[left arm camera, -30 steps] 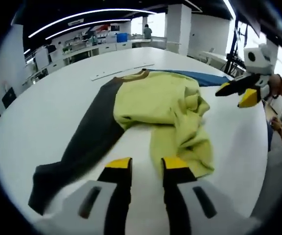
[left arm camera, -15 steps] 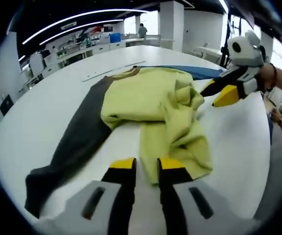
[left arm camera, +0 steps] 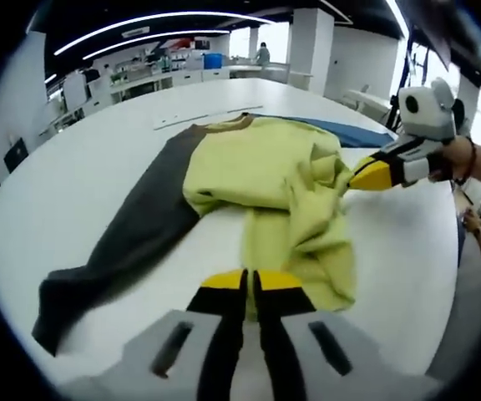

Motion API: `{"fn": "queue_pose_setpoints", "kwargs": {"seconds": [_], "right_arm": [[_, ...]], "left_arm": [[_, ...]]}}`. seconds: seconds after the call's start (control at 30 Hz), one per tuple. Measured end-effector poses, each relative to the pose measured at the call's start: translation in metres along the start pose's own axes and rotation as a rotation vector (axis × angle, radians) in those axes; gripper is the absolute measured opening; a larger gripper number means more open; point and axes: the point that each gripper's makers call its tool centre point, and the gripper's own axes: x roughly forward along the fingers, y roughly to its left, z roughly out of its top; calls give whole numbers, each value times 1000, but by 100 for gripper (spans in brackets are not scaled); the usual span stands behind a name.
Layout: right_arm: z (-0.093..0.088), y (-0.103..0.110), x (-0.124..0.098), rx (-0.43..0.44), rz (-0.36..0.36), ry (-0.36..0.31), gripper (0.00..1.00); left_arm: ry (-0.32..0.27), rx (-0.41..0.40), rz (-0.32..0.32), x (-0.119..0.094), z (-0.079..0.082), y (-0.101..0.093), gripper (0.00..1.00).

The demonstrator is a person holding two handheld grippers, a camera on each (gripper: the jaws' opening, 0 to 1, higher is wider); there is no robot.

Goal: Fold the garment on the visible template until the final outline fits inside the template.

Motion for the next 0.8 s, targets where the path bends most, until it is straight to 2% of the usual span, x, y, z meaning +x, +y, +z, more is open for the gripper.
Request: {"fn": "queue_pose_setpoints", "kwargs": {"seconds": [0.2,0.37,0.47,0.8], "right_arm": [[0,3,-11,-23,6,12,0],[1,5,-27,-50,17,20,0],[3,3,-40,-37,14,19,0],[11,2,-76,-48,2,-24,0]], "left_arm": [[0,23,14,-7,0,-1,0],[-16,1,18,-21,5,-7,0],[-17,-10,21,-28,6,-10,0],[-27,-21,29,-51,2,-18,0]]}}
